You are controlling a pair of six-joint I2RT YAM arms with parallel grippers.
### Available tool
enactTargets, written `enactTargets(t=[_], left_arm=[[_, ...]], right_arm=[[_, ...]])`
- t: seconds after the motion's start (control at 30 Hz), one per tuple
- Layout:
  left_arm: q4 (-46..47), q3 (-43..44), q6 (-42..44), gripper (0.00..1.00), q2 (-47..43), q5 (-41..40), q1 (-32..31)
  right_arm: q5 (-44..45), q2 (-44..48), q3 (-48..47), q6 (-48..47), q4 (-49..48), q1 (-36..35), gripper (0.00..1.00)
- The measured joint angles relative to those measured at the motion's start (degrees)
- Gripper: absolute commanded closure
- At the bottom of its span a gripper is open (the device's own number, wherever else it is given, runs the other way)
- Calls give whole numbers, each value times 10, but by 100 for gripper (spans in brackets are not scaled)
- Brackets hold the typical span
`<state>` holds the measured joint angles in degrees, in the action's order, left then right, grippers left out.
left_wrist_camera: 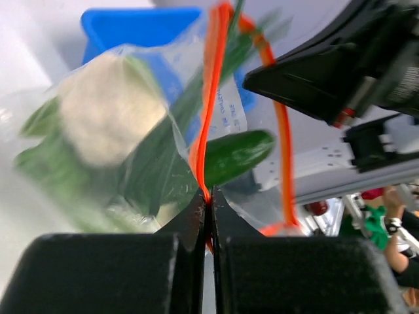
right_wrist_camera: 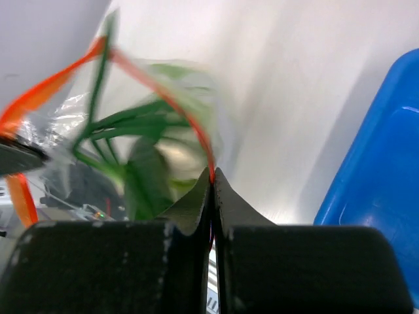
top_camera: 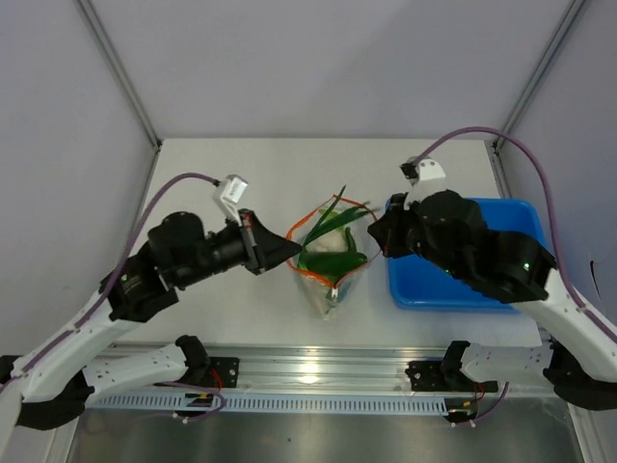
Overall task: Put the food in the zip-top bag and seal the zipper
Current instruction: Adjust the zipper food storage bag at the center of the board.
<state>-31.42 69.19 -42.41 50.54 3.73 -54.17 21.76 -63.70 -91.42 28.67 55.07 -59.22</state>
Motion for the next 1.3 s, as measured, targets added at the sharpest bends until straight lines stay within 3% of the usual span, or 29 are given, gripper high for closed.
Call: enactTargets(t=[0.17,0.37,0.47,0.53,0.7,0.77,0.87,0.97,1.07,1.17,1.3], left_arm=[[59,-92,-10,99,-41,10,0],[56,-207,-11,99,120,26,26],[18,-189,-7,99,132,26,42],[-7,-131,-3,99,117,27,43],[9,-9,0,99,16,36,43],[21,-14,0,99,-25,40,43],[86,-90,-7,99,-51,47,43],[104,-207,-22,99,-10,56,43],[90,-269,-26,100,70,52,44],[52,-265,-20,100,98,48,48],[-6,-145,-3,99,88,37,49]], right_arm=[[-14,44,76,2,-19,20,100],[-54,-40,169,-13,-24,84,100],[-56,-62,146,-28,-18,92,100],[-56,-64,87,-39,10,92,100],[-47,-33,-22,-45,14,84,100],[-47,-5,-26,-40,14,77,100],[-50,21,6,-34,0,67,100],[-54,33,71,-31,-16,71,100],[-74,14,155,-30,-24,88,100],[-83,-30,190,-31,-26,101,100],[-82,-51,143,-40,-16,104,100]])
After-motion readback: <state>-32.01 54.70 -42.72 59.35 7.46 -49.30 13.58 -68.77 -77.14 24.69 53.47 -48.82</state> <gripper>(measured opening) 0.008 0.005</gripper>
